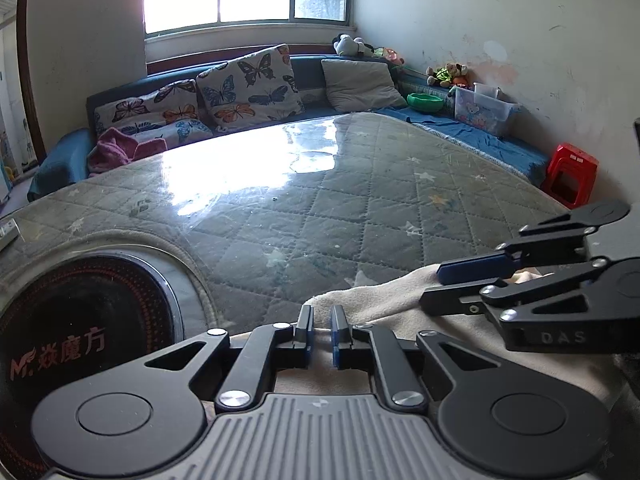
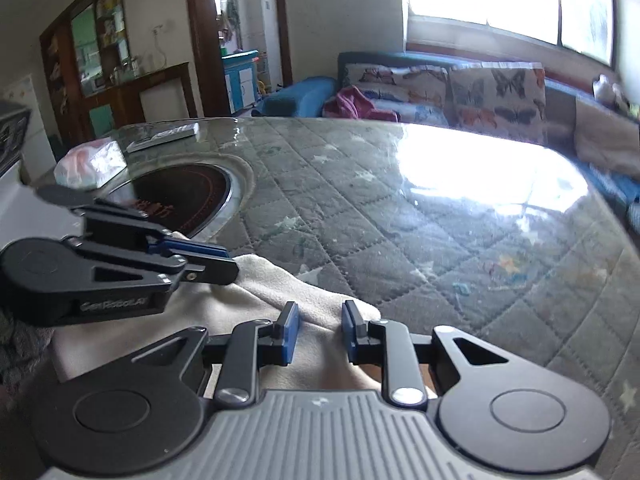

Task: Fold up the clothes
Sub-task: 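Lay the folded end onto the shirt and open both grippers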

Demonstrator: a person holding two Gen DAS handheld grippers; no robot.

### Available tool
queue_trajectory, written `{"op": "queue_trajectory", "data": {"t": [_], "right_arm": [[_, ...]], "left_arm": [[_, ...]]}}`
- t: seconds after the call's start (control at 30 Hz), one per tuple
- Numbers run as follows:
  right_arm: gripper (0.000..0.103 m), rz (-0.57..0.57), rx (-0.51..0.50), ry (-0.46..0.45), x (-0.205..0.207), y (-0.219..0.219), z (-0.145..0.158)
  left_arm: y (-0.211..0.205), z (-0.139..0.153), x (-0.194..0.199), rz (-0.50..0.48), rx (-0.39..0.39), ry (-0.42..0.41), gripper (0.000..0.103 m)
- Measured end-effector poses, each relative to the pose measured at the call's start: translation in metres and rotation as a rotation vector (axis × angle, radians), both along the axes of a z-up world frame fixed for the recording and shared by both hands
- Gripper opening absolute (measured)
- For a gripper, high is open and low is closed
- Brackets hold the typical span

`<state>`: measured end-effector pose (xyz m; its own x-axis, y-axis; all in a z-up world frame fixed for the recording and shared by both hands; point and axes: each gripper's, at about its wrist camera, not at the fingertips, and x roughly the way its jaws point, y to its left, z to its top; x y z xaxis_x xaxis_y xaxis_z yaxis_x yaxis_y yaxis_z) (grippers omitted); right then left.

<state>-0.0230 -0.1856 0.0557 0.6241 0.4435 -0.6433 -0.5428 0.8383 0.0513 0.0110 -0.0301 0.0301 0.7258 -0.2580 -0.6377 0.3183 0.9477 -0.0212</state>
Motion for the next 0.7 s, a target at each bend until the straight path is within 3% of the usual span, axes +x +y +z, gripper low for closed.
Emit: {"op": "queue_trajectory", "data": {"t": [0.27, 0.7], "right_arm": [[0.022, -0.007, -0.041, -0.007, -0.018, 0.0, -0.001], [0.022, -0.108, 0.02, 0.009, -0.041, -0.053, -0.003]], "left_arm": [[-0.001, 0.0, 0.0, 0.005, -0.003, -0.001, 0.011], [-0.001, 0.0, 0.001, 0.009, -0.007, -0.002, 0.011]]}}
